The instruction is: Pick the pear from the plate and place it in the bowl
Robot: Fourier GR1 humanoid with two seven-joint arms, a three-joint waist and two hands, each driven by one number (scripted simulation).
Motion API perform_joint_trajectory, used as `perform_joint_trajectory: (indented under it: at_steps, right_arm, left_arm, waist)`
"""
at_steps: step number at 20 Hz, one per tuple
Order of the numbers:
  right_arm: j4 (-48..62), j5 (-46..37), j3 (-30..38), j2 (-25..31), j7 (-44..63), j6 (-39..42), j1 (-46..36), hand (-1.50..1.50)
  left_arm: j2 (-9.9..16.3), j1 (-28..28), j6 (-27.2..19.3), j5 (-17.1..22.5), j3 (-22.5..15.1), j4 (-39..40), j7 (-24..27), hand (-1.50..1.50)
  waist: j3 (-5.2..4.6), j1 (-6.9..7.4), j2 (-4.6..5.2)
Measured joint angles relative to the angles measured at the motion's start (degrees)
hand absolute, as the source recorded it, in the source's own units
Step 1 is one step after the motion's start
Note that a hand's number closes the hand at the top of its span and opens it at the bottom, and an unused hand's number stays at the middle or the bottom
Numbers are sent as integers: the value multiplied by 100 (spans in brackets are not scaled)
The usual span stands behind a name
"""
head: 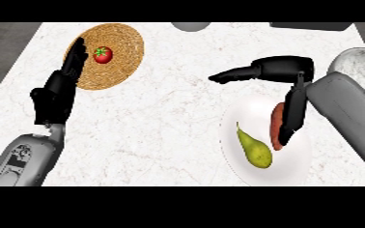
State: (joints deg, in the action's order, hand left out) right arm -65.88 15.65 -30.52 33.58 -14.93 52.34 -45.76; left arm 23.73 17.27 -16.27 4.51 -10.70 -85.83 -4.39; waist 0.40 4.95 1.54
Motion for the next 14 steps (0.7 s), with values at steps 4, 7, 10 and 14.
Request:
perform_joint_trajectory:
  at_steps: [4,7,10,14]
  right_arm:
    - [-156,-533,-416,-119,-190,-51,-168,-150]
    - [-272,-839,-742,-148,-359,-116,-222,-150]
    - [-396,-1215,-1101,-102,-625,-273,-212,-150]
    - [-464,-1748,-1646,-46,-947,-536,-306,-150]
  left_arm:
    - [-90,48,-110,-93,-36,41,-99,0]
    - [-102,56,-158,-141,-48,-43,-207,0]
    - [-58,11,-112,-122,-10,-88,-243,0]
    - [-70,-49,-141,-177,-3,-105,-236,0]
  waist:
    - [-7,-51,-5]
    - [-10,-65,-19]
    - [-12,-89,-27]
    - [-17,-113,-35]
